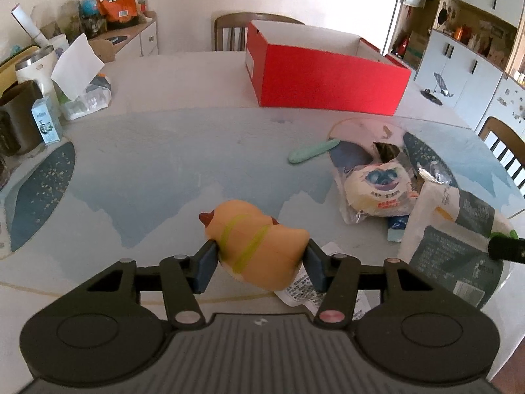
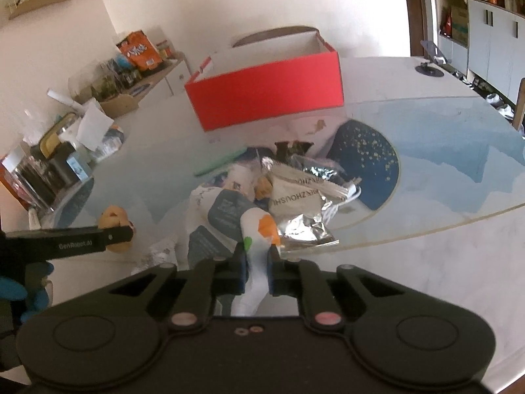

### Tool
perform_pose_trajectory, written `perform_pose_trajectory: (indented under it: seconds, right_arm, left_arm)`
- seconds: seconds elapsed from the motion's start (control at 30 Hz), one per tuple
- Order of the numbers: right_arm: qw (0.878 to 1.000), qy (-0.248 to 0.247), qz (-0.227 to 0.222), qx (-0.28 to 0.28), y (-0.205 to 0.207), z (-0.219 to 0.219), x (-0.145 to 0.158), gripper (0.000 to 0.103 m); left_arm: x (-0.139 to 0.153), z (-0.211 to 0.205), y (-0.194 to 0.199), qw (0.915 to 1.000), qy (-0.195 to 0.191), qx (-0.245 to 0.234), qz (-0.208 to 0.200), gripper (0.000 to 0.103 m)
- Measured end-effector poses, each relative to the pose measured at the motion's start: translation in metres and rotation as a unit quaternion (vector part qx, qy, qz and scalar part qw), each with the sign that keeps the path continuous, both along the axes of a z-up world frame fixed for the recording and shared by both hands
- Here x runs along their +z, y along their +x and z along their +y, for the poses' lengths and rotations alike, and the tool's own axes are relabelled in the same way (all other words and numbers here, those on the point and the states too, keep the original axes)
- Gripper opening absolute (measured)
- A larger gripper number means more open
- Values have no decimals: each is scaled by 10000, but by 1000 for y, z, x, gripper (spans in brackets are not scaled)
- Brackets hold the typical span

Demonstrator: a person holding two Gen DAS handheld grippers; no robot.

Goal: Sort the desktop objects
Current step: 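Carry plush toy and white-green bag with both grippers over the red box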

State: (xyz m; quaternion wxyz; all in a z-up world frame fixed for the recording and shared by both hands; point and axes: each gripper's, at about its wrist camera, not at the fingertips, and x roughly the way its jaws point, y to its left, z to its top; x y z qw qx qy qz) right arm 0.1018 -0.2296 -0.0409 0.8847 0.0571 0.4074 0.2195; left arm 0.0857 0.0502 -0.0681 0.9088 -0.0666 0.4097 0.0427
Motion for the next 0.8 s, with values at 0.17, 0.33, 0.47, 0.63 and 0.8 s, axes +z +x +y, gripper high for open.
perform_pose_trajectory:
  seconds: [0.17, 0.33, 0.47, 0.63, 0.8]
  right_arm:
    - [9999, 109, -112, -14, -3, 0, 11, 12]
    - [9994, 249, -248, -74, -4, 0, 24, 12]
    - [9989, 312, -348, -86, -3, 2, 33, 12]
    - [9986, 351, -386, -117, 2, 2, 40, 12]
    - [9986, 298, -432, -100, 11, 4, 47, 12]
  left_arm:
    - [11, 2, -7, 10000, -39, -4, -91, 55]
    - [25, 2, -12, 9997, -82, -67, -203, 55]
    - [34, 0, -14, 9994, -132, -144, -295, 55]
    - [45, -4, -12, 9991, -129, -239, -336, 55]
    - [52, -6, -9, 9989, -163, -275, -344, 55]
